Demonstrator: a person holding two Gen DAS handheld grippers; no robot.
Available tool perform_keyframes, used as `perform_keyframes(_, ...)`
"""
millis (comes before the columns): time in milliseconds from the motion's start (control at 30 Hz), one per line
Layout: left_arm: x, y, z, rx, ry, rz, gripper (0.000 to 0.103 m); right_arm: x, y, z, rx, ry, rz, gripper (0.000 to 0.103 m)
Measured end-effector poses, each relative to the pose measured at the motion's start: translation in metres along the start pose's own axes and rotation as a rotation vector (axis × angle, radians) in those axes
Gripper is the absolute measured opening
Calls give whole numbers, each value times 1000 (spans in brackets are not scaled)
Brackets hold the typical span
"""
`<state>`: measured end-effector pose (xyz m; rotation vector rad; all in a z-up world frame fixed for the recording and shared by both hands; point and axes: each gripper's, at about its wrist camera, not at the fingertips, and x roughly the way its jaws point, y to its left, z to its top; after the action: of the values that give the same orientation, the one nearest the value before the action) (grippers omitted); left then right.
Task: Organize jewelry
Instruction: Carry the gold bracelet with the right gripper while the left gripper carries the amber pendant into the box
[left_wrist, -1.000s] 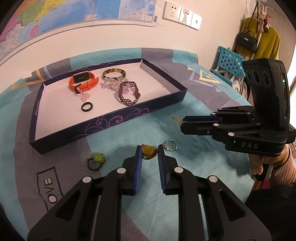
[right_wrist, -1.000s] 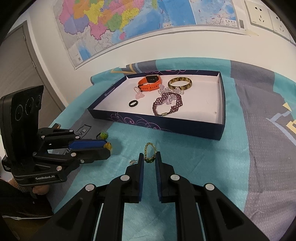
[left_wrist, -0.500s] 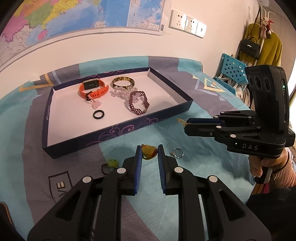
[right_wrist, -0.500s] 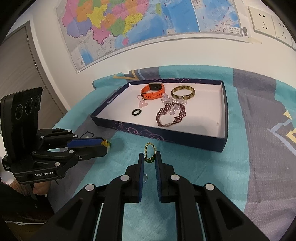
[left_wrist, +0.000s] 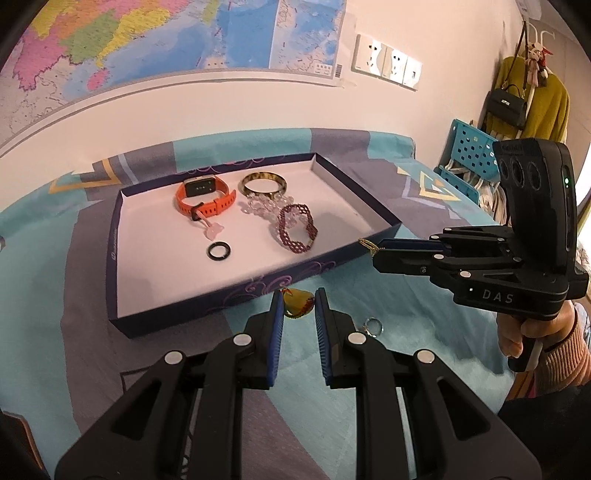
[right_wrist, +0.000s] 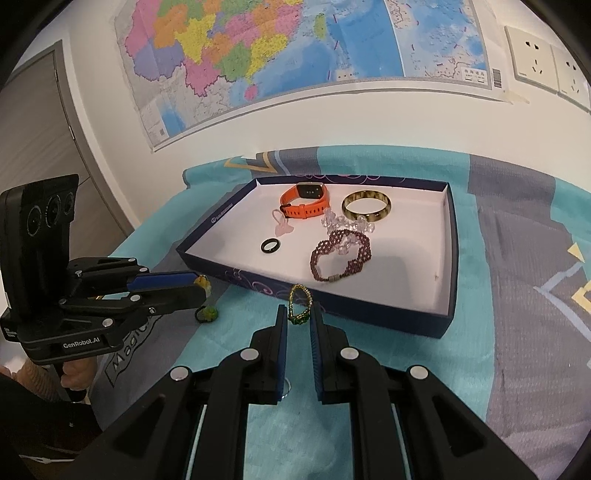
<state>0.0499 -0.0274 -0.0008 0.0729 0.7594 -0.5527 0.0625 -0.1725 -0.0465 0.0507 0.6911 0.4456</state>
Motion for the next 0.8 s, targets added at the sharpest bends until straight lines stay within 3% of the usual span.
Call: perform_keyframes(800,7,16,19,-8,-12,34,17,16,-2,25,-21,-8,-28,11)
